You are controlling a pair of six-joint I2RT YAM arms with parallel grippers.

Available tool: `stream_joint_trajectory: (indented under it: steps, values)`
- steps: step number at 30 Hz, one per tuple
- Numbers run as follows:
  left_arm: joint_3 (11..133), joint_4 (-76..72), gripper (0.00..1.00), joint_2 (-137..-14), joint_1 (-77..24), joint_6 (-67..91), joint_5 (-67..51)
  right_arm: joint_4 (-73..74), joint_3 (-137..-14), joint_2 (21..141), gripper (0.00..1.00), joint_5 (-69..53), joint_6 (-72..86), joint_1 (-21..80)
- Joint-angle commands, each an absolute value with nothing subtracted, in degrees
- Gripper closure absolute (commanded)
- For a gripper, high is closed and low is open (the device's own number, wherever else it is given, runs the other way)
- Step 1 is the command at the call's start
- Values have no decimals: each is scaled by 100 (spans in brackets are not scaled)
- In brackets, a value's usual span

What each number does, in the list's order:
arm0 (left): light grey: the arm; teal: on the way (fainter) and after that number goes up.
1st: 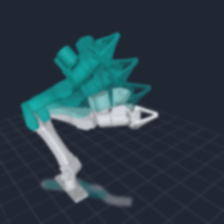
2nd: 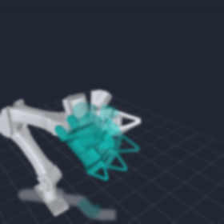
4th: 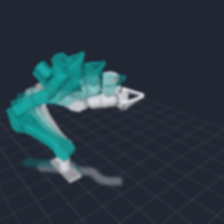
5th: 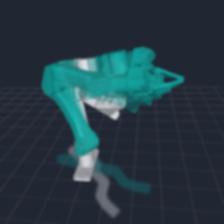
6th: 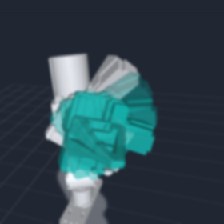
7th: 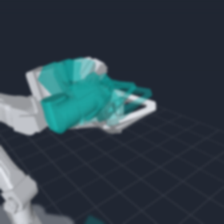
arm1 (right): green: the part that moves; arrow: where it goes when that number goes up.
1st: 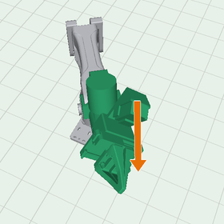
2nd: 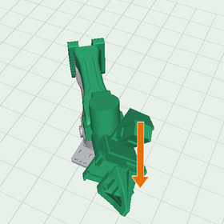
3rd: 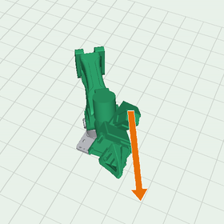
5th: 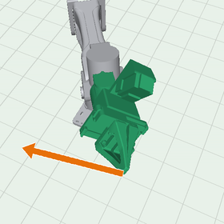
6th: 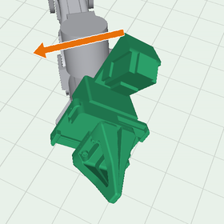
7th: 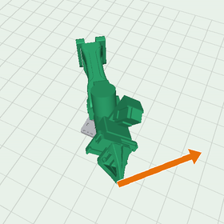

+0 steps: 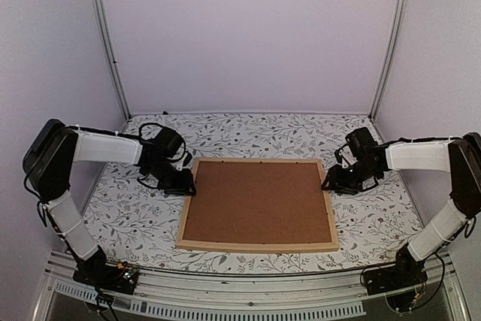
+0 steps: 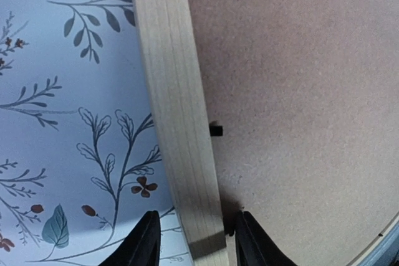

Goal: Put the photo into the frame
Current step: Hold the photo frame at the center of the board.

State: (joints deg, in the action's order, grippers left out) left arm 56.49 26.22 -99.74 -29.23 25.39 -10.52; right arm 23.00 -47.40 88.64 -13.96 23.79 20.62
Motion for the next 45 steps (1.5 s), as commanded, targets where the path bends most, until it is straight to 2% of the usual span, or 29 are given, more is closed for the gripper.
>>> stream_joint_trajectory:
  steps: [1, 5, 11, 25, 45]
  values:
    - [5604, 2307, 61, -10028, -2883, 2566, -1278, 2418, -4900, 8815, 45, -1217, 2349, 2007]
    - [5422, 2163, 66, -9967, -2913, 2691, -1403, 2561, -5080, 8848, 45, -1040, 2233, 1862]
    - [5153, 1954, 68, -9768, -3032, 3004, -1491, 2786, -5403, 9061, 47, -737, 1987, 1807]
    - [5045, 1898, 68, -9629, -3435, 3430, -1471, 2897, -6041, 10053, 49, -436, 1563, 1794]
    - [5146, 1978, 66, -9765, -3451, 3342, -1409, 2865, -6082, 9764, 50, -624, 1559, 1566]
